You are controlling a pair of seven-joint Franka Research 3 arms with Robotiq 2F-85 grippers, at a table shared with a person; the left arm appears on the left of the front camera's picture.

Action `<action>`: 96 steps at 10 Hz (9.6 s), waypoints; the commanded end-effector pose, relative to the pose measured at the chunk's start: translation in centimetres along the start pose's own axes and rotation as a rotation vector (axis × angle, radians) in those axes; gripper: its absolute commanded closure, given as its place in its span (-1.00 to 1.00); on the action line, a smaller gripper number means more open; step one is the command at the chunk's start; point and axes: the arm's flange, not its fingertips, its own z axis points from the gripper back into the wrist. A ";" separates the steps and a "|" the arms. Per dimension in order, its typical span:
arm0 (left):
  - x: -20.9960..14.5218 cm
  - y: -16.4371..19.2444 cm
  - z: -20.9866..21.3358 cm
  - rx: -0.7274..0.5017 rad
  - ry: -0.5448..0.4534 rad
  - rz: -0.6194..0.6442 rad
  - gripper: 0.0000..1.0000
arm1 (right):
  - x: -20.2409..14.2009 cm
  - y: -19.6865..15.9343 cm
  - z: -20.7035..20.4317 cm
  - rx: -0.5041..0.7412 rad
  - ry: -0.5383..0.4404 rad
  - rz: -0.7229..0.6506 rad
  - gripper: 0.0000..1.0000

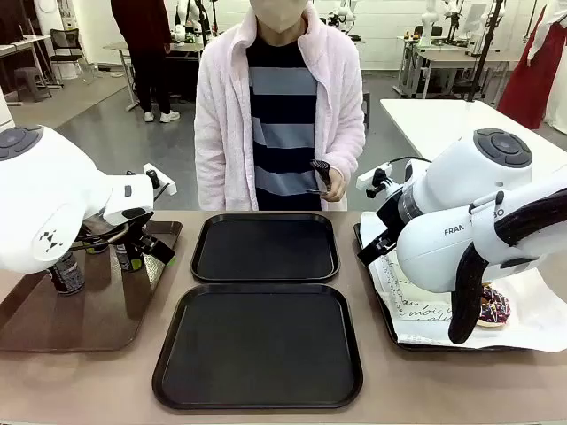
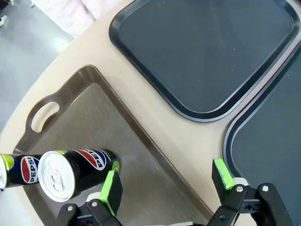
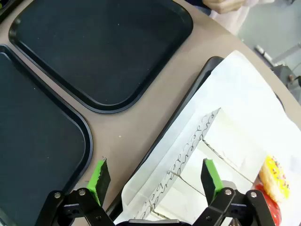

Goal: Set up donuts and drinks on trays.
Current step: Pick up one Pepsi coke and place it on the Flat Tray.

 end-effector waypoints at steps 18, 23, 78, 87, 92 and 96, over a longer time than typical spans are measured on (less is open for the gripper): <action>-12.5 -0.7 12.3 -0.250 0.118 -0.162 -1.00 | -10.9 6.8 14.0 0.061 0.369 0.083 -1.00; -5.2 8.1 11.8 -0.448 0.148 0.139 -1.00 | -12.0 -0.5 18.4 0.373 0.058 -0.326 -1.00; -3.5 17.6 7.5 0.039 0.413 0.393 -1.00 | -35.6 -19.2 19.0 0.907 -0.345 -0.826 -1.00; -4.1 15.8 3.0 0.064 0.464 0.479 -1.00 | -35.6 -19.2 19.0 0.907 -0.345 -0.826 -1.00; -4.1 16.3 2.1 0.031 0.460 0.503 0.10 | -35.6 -19.2 19.0 0.907 -0.345 -0.826 -1.00; -3.9 16.3 2.9 0.011 0.470 0.509 1.00 | -35.6 -19.2 19.0 0.907 -0.345 -0.826 -1.00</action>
